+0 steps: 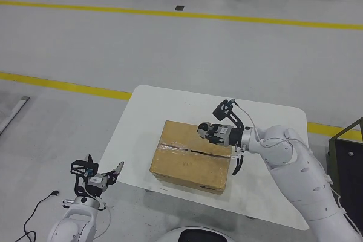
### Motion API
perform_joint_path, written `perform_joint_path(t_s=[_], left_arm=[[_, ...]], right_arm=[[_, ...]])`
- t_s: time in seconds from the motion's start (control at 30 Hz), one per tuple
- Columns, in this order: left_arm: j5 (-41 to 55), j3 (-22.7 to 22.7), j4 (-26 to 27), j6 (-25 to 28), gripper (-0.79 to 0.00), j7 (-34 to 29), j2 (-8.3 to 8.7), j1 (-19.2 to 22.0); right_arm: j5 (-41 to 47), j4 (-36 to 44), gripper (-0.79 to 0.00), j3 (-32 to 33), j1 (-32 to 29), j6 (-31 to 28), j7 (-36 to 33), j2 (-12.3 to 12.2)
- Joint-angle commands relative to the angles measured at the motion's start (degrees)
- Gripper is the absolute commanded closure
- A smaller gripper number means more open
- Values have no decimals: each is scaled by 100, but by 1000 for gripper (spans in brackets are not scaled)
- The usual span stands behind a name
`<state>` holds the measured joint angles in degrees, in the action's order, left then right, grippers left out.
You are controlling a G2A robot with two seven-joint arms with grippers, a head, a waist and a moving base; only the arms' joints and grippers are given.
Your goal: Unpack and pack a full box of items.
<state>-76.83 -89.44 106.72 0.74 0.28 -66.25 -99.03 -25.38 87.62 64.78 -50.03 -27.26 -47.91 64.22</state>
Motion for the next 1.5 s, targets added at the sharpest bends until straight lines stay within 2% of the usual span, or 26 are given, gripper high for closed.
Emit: perform_joint_path(t_s=[0.0,0.13,0.27,0.6,0.7,1.1,1.47], left_arm=[[0,0,0,0,-785,0,0,0],[2,7,8,9,-785,4,-1,6],[34,211,120,189,-785,56,-23,108],[350,626,316,1117,-785,-24,-44,313],[367,635,319,1150,-785,-31,-44,319],[319,667,320,1155,-785,-40,-46,335],[404,1367,171,1493,-785,-445,-110,722]], right_arm=[[0,0,0,0,0,-1,-1,0],[-132,98,0,-29,-54,125,39,-4],[-222,310,0,-134,72,451,-64,15],[-312,345,0,-594,630,1291,-249,147],[-326,246,0,-737,809,1467,-266,196],[-325,-139,0,-1217,1322,1631,-237,379],[-294,-325,0,-1368,1557,1655,-285,472]])
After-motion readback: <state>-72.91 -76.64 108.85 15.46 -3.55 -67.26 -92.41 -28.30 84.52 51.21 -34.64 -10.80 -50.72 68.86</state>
